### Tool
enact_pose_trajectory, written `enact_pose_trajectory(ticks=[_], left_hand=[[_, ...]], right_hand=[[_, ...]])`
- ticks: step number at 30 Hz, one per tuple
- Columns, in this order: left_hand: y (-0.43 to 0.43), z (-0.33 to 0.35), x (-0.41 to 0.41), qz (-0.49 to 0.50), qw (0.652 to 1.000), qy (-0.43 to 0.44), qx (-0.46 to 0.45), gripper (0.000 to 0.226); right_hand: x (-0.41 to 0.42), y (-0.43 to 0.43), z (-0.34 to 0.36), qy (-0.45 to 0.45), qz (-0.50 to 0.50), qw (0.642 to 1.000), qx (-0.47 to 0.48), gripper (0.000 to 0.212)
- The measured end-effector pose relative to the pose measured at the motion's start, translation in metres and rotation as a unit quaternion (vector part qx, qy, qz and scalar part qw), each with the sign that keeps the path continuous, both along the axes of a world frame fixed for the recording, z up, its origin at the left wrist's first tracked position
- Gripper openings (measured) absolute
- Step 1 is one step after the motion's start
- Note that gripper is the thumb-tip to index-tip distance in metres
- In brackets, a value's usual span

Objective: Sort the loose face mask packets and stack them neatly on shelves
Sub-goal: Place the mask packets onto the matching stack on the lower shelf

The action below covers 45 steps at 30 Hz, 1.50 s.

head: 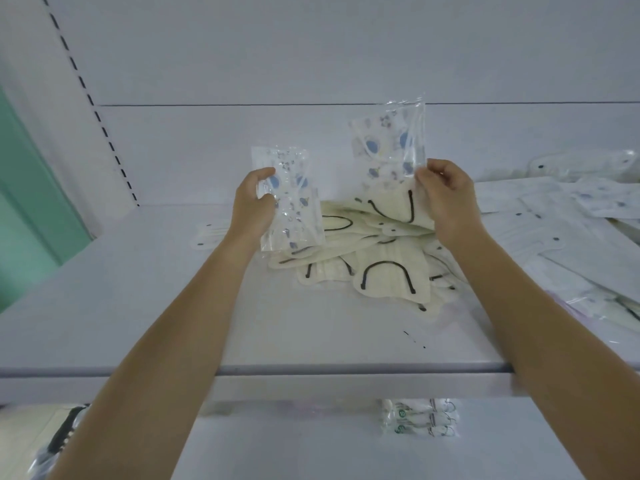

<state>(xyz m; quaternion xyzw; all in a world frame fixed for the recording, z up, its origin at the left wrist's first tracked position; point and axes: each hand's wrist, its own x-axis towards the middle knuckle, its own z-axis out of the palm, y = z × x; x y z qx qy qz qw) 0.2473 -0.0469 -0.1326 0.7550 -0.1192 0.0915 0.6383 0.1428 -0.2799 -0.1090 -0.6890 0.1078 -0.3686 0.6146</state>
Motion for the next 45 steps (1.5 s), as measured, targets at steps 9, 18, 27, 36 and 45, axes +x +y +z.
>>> enact_pose_trajectory(ticks=[9,18,27,36,45], left_hand=[[0.003,0.010,-0.008,0.018,0.992,-0.048,-0.118,0.040],[-0.016,-0.001,-0.025,-0.190,0.976,-0.089,0.059,0.043],[-0.012,-0.004,-0.011,-0.013,0.997,-0.072,-0.008,0.054],[-0.010,-0.008,-0.005,-0.021,0.997,0.003,0.080,0.055],[-0.009,-0.015,0.000,0.004,0.988,-0.008,0.157,0.056]], right_hand=[[-0.001,0.006,0.002,0.036,0.266,0.931,0.246,0.017],[0.006,0.022,-0.017,0.135,0.211,0.964,0.092,0.006],[0.006,-0.030,-0.025,0.441,-0.099,0.822,-0.346,0.045],[0.005,-0.005,-0.026,0.329,0.188,0.845,-0.378,0.055],[0.005,-0.009,-0.026,0.324,0.107,0.835,-0.430,0.074]])
